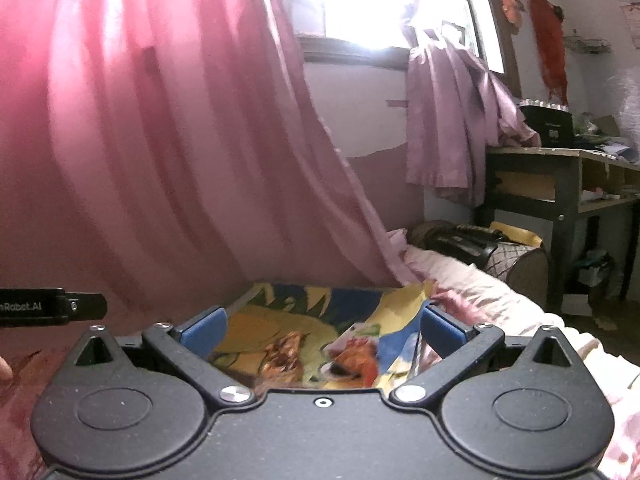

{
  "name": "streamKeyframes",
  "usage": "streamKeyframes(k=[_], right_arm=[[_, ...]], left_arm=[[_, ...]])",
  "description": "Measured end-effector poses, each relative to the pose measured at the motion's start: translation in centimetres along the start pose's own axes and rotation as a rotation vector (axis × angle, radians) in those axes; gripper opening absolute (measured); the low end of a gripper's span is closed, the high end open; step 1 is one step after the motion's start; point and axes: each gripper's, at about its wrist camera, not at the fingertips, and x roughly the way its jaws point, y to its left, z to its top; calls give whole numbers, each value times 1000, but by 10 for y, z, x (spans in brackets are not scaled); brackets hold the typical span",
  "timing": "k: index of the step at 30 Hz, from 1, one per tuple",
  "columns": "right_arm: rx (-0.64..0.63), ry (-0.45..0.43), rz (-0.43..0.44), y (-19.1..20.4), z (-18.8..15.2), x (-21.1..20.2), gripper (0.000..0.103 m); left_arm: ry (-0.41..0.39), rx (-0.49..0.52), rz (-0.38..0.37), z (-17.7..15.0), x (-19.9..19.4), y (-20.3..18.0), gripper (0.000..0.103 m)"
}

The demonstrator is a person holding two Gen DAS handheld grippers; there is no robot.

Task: Organize snacks
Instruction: 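Withdraw both tools from the tray back over the remaining snacks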

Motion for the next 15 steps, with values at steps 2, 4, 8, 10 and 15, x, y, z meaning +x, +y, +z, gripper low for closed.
streamKeyframes(k=[2, 4, 8, 10, 15], right_arm=[[-13, 6, 11, 9, -5, -9, 102], [-19, 16, 20, 19, -9, -18, 102], [-14, 33, 40, 33, -19, -35, 102], [-15, 43, 43, 39, -24, -43, 102], [-19, 74, 25, 50, -38, -55, 102]], left_arm=[[-24, 1, -6, -8, -11, 6, 103], [-16, -1, -13, -16, -20, 13, 103], [-14, 17, -2, -32, -37, 22, 103], [-10, 27, 13, -39, -45, 26, 103], [12, 27, 20, -57, -57, 36, 103]])
